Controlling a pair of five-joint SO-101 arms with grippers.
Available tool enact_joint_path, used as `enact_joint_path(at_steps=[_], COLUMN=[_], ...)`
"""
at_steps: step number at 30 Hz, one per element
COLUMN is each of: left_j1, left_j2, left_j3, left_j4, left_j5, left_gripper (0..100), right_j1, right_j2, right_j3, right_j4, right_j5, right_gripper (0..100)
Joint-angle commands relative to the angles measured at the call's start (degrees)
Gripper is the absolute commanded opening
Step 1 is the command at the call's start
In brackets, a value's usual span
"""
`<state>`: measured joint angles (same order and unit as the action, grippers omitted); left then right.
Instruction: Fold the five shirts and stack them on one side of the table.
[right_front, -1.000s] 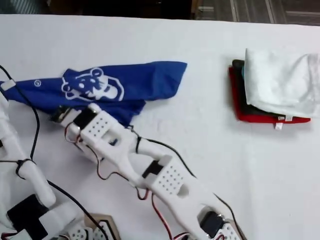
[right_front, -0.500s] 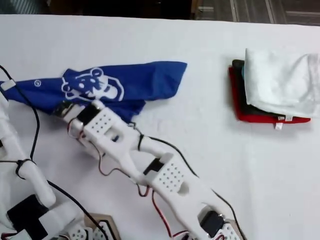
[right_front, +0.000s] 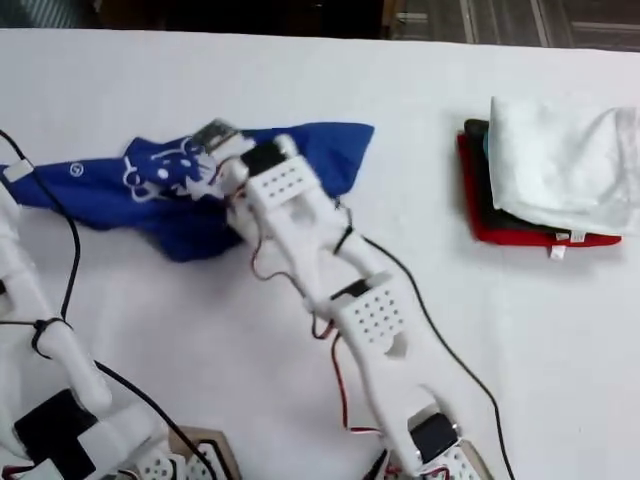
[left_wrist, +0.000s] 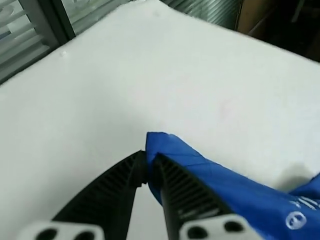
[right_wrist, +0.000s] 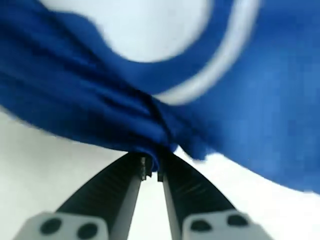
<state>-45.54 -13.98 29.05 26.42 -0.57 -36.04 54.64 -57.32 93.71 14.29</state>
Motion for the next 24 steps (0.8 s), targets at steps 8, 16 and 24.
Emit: enact_joint_path(at_steps=[8, 16, 24], left_j1=[12.66, 18.2, 26.9], left_j2=[-0.97, -0.97, -0.97], left_j3=[-6.81, -28.44, -48.22], left_j4=[23.74, 44.84, 63.65], left_j5=[0.44, -3.87, -11.78], left_gripper=[3, 3, 3], right_j1=[8.57, 19.82, 25.54], right_j2=[-18.07, -31.08, -45.23], right_j3=[-18.81, -23.12, -28.31], right_j4=[7.16, 7.25, 7.25], right_j5=[2.29, 2.37, 2.37], right_gripper=[2.0, 2.0, 2.0])
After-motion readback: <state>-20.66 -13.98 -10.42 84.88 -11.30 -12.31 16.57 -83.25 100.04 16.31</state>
